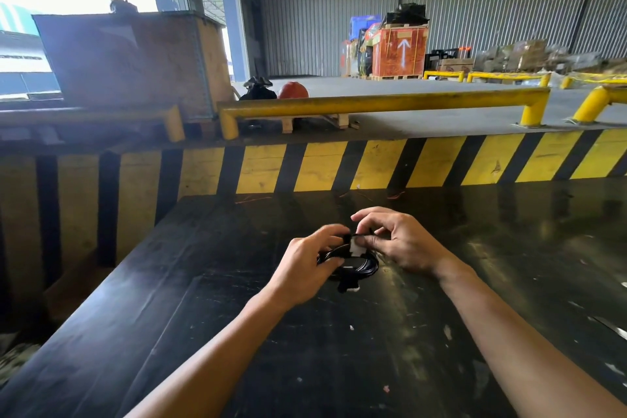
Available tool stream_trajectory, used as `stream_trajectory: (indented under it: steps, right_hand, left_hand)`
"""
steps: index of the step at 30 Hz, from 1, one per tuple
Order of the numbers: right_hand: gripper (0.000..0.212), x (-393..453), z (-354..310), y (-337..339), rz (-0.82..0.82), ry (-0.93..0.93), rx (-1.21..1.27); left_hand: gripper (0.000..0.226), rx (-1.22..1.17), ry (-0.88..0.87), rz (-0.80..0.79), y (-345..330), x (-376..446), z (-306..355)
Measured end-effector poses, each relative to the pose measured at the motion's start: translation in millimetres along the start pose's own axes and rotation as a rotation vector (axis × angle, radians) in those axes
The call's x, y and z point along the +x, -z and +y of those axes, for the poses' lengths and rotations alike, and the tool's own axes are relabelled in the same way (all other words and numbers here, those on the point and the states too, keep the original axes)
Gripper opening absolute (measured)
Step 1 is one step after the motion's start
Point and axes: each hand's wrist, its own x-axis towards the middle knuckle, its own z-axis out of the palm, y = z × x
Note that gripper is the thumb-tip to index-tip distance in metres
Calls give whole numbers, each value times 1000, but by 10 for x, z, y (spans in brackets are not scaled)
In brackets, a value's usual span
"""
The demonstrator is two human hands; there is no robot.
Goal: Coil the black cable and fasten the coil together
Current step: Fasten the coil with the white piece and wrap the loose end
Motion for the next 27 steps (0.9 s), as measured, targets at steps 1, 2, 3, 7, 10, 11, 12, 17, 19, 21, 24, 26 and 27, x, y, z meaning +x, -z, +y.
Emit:
stream_trajectory:
  steps: [1,2,3,7,10,11,12,17,19,21,24,26,27]
  right_hand:
    - [5,4,-1,-8,2,-13,21]
    - [3,3,4,-21,3,-26,36]
    - [2,3,8,-35,-2,-36,48]
    - [9,-4,11,-84,-54,-53,64]
    - [6,-8,15,-111,-62,-70,46]
    - [6,-15,19,-131,-60,-82,49]
    - [6,-21,25,-160,-54,-99,55]
    - [9,-67,44,-339,97,-177,149]
    - [10,-77,63,-377,214,-239,363]
    - [15,-91,108,-414,326,-320,582]
    - [19,-124,238,-505,426,-454,762]
    - [15,-163,364,-593,448,-501,687]
    - [13,-185,436,-635,454,-517,612]
  left_hand:
    - [57,-26,50,-24,12,-1,10]
    - [66,-32,79,-39,17,-2,14]
    - [75,-29,91,-48,18,-3,11]
    - [94,-33,103,-133,25,-12,-13]
    - [97,-42,108,-171,27,-10,-40]
    - [98,-41,113,-188,20,-7,-56]
    - [98,-40,124,-206,10,-2,-79]
    - [82,-283,318,-232,-80,7,-280]
    - [61,-481,417,-187,-118,-46,-359]
    - [38,-657,570,-186,-172,-130,-407]
    - [21,-831,753,-218,-312,-230,-488]
    - [17,-849,802,-176,-416,-253,-557]
    - [18,-830,823,-150,-459,-252,-596]
